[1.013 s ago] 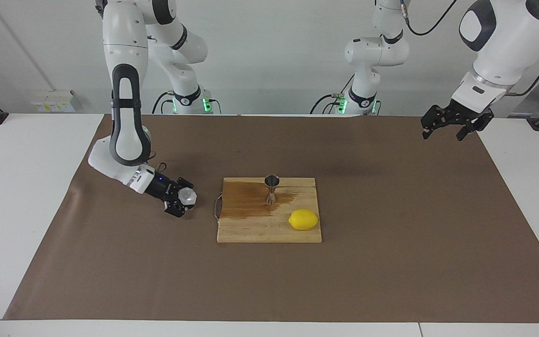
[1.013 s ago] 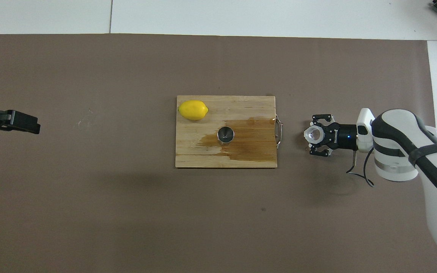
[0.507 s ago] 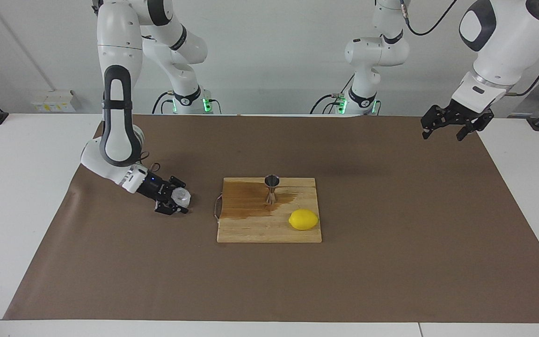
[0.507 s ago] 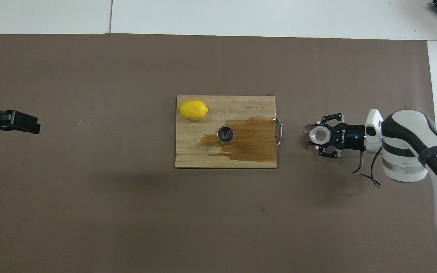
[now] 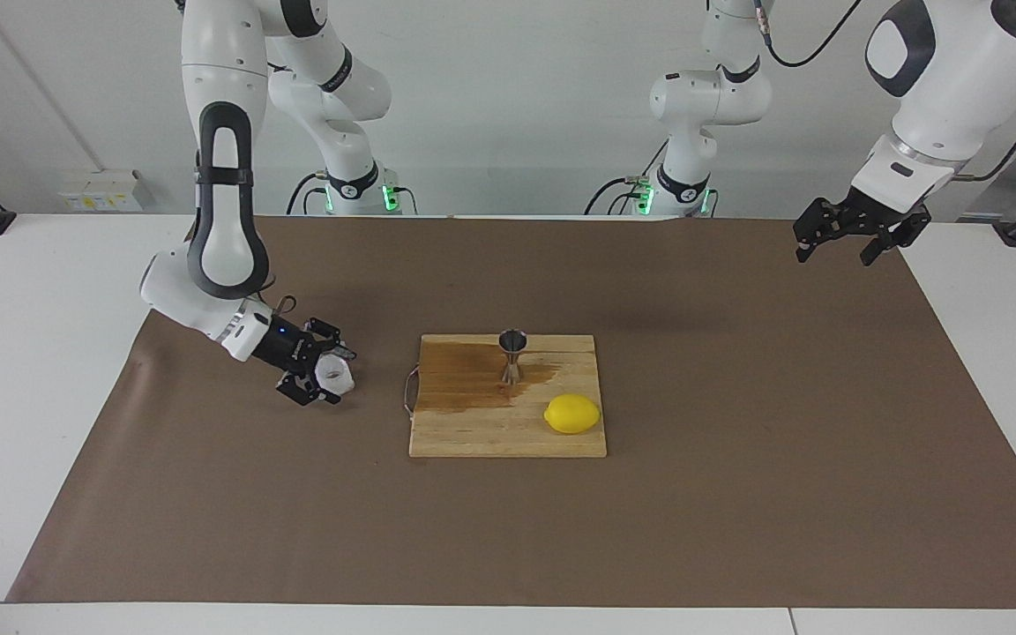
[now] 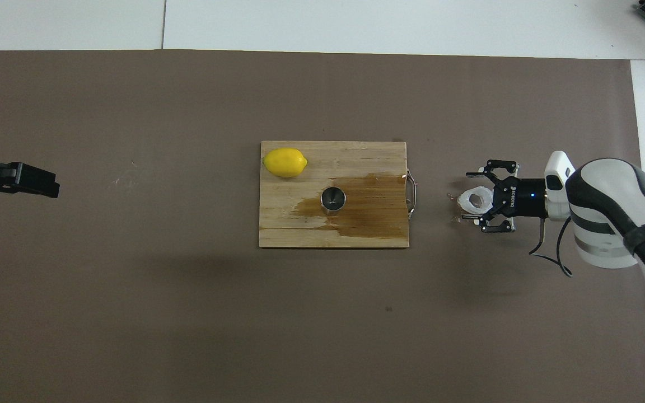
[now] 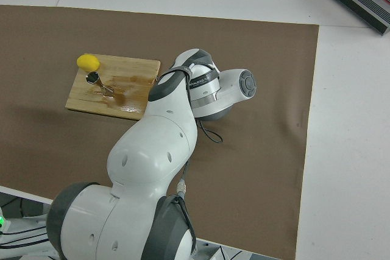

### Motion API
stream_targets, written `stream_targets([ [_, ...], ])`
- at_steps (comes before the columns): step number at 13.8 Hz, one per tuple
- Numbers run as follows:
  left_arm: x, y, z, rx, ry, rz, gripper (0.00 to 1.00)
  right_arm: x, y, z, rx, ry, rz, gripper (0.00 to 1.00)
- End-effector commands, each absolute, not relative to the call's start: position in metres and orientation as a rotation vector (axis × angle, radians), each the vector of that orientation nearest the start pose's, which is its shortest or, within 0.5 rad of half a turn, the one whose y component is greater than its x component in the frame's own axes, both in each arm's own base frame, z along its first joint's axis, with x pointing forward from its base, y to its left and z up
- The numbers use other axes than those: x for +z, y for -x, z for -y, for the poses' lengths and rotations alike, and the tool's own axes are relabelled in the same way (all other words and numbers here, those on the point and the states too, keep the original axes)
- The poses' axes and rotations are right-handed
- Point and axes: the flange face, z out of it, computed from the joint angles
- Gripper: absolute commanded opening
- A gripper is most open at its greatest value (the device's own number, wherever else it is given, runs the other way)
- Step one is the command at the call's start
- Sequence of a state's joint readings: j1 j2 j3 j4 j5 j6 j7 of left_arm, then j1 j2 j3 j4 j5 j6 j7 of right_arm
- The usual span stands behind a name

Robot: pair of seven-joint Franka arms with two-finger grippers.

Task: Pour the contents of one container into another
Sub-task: 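Lower the white cup onto the table and open the right gripper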

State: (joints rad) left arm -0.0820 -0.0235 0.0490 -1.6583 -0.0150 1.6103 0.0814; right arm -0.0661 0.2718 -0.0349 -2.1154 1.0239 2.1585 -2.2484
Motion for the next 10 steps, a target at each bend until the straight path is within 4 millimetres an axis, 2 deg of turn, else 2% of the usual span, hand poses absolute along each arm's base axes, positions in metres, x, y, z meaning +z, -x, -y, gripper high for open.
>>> stream_targets([
  [1, 0.601, -0.540, 0.017, 0.038, 3.155, -0.171, 1.00, 0.318, -0.558, 0.007, -0.696, 1.986, 1.643, 1.00],
  [5, 0.601, -0.540, 0.017, 0.038, 3.155, -0.173, 1.00, 0.345, -0.556, -0.012, -0.530, 2.132, 1.563, 1.00],
  [6, 0.601, -0.540, 0.016, 0.038, 3.155, -0.171, 1.00, 0.357, -0.555, -0.013, -0.491, 2.178, 1.557, 1.00],
  [10, 0.601, -0.540, 0.016, 0.038, 3.155, -0.171, 1.00, 0.377, -0.559, -0.005, -0.397, 2.325, 1.491, 1.00],
])
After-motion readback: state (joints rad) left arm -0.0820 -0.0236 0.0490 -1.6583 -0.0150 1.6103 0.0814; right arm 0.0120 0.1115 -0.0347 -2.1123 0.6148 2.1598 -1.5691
